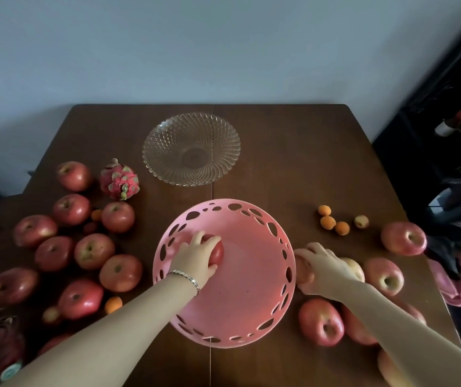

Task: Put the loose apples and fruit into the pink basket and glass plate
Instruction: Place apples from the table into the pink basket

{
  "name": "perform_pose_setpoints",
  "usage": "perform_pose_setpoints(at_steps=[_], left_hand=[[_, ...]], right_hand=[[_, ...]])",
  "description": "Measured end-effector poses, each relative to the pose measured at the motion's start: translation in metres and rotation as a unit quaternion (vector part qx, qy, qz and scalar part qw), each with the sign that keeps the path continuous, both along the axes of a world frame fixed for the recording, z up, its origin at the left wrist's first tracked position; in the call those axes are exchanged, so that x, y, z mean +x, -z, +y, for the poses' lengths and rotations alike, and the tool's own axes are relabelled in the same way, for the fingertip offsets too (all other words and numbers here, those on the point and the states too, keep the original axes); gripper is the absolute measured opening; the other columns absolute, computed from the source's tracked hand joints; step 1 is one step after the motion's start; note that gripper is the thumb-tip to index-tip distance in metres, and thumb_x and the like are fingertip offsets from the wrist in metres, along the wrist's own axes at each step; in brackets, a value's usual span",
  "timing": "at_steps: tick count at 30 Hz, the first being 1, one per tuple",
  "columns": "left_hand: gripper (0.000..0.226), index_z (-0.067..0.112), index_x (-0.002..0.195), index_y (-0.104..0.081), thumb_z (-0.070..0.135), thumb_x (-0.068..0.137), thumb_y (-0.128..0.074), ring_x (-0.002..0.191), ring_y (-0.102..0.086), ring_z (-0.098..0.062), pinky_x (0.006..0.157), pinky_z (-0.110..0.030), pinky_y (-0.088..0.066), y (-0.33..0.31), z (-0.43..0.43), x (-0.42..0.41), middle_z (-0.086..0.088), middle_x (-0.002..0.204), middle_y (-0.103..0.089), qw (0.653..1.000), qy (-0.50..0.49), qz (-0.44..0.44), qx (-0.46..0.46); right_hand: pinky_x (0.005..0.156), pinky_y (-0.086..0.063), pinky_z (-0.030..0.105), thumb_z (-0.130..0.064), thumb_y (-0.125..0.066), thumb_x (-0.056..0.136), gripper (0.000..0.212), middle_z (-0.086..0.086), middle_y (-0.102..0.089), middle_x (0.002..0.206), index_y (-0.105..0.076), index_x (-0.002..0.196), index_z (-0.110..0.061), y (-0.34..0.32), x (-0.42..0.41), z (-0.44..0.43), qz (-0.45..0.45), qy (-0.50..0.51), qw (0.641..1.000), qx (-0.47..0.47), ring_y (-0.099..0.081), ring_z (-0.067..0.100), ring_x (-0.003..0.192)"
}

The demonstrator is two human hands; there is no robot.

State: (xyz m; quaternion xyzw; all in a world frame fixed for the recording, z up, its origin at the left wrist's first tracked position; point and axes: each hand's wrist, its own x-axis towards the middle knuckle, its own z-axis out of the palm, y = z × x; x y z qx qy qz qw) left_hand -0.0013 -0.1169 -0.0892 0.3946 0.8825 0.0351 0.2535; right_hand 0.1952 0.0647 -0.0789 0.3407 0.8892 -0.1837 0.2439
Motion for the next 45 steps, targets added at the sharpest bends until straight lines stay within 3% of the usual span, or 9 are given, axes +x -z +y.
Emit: perform_pose_setpoints(at_steps=[5, 8, 17, 26, 31, 35, 38, 42, 45], left_hand=[[0.059, 0.034, 0.138, -0.035, 0.029, 0.085, -0.061, 0.115, -0.050, -0.030, 0.096, -0.037, -0.048, 0.002, 0.000, -0.008, -0.002, 0.142, -0.031, 1.000, 0.009, -0.022, -0.003], [0.061, 0.034, 0.139, -0.034, 0.029, 0.085, -0.061, 0.115, -0.051, -0.030, 0.096, -0.036, -0.047, 0.004, 0.001, -0.008, -0.002, 0.141, -0.032, 1.000, 0.013, -0.018, -0.009], [0.061, 0.034, 0.136, -0.039, 0.026, 0.081, -0.064, 0.109, -0.054, -0.028, 0.096, -0.036, -0.046, 0.008, -0.001, -0.008, 0.001, 0.140, -0.035, 1.000, -0.005, -0.024, 0.019], [0.060, 0.033, 0.137, -0.037, 0.020, 0.083, -0.062, 0.112, -0.054, -0.029, 0.094, -0.035, -0.048, 0.015, 0.000, 0.003, 0.001, 0.147, -0.026, 0.997, -0.048, -0.029, 0.056], [0.064, 0.032, 0.142, -0.027, 0.021, 0.086, -0.057, 0.125, -0.044, -0.032, 0.102, -0.038, -0.042, 0.009, 0.002, 0.006, -0.005, 0.152, -0.018, 0.999, -0.038, -0.008, 0.023], [0.063, 0.024, 0.142, -0.031, 0.020, 0.085, -0.057, 0.136, -0.029, -0.030, 0.110, -0.039, -0.032, -0.007, 0.003, 0.018, -0.011, 0.149, -0.023, 0.995, -0.038, 0.030, 0.090], [0.060, 0.024, 0.140, -0.035, 0.019, 0.085, -0.058, 0.139, -0.024, -0.028, 0.112, -0.040, -0.032, -0.025, 0.005, 0.034, -0.009, 0.152, -0.018, 0.989, -0.010, 0.012, 0.149], [0.055, 0.024, 0.135, -0.042, 0.016, 0.084, -0.061, 0.137, -0.027, -0.023, 0.115, -0.036, -0.028, -0.044, 0.005, 0.058, -0.004, 0.149, -0.025, 0.973, 0.046, -0.017, 0.228], [0.059, 0.030, 0.135, -0.038, 0.017, 0.083, -0.063, 0.132, -0.029, -0.008, 0.109, -0.014, -0.019, -0.057, 0.003, 0.072, 0.002, 0.146, -0.028, 0.958, 0.078, -0.066, 0.267]], right_hand=[[0.086, -0.046, 0.037, -0.032, -0.076, 0.062, 0.074, 0.002, -0.044, 0.135, -0.048, 0.130, -0.029, -0.036, -0.006, 0.000, 0.230, 0.160, 0.953, 0.113, -0.046, 0.028, 0.118], [0.084, -0.047, 0.032, -0.026, -0.081, 0.055, 0.078, -0.006, -0.049, 0.124, -0.050, 0.127, -0.022, -0.057, -0.025, -0.009, 0.358, 0.117, 0.923, 0.073, -0.051, 0.019, 0.112], [0.081, -0.048, 0.035, -0.026, -0.078, 0.065, 0.088, 0.008, -0.026, 0.139, -0.030, 0.139, -0.022, -0.003, -0.100, -0.061, 0.059, -0.145, 0.988, 0.004, -0.038, 0.027, 0.124], [0.112, -0.025, 0.035, -0.026, -0.067, 0.080, 0.086, -0.005, -0.011, 0.158, -0.015, 0.148, -0.024, 0.013, -0.089, -0.057, 0.151, -0.064, 0.985, -0.055, -0.006, 0.019, 0.144], [0.111, -0.027, 0.032, -0.015, -0.063, 0.081, 0.052, 0.012, -0.048, 0.137, -0.050, 0.130, -0.008, -0.038, -0.050, -0.028, 0.414, 0.059, 0.908, 0.031, -0.038, 0.028, 0.129], [0.104, -0.034, 0.037, -0.027, -0.060, 0.083, 0.061, 0.012, -0.043, 0.135, -0.037, 0.139, -0.018, -0.038, 0.010, 0.019, 0.133, 0.187, 0.972, 0.050, -0.034, 0.030, 0.127], [0.101, -0.037, 0.037, -0.043, -0.061, 0.080, 0.074, 0.012, -0.042, 0.136, -0.026, 0.144, -0.027, -0.013, 0.033, 0.020, -0.054, 0.112, 0.990, 0.059, -0.034, 0.031, 0.128], [0.092, -0.044, 0.035, -0.040, -0.069, 0.073, 0.076, 0.011, -0.041, 0.130, -0.032, 0.139, -0.029, 0.004, 0.040, 0.014, -0.053, 0.106, 0.990, 0.071, -0.044, 0.029, 0.121], [0.072, -0.047, 0.030, -0.044, -0.074, 0.068, 0.067, 0.008, -0.044, 0.115, -0.044, 0.125, -0.029, -0.014, 0.036, 0.007, 0.069, 0.235, 0.969, 0.023, -0.055, 0.027, 0.101]])
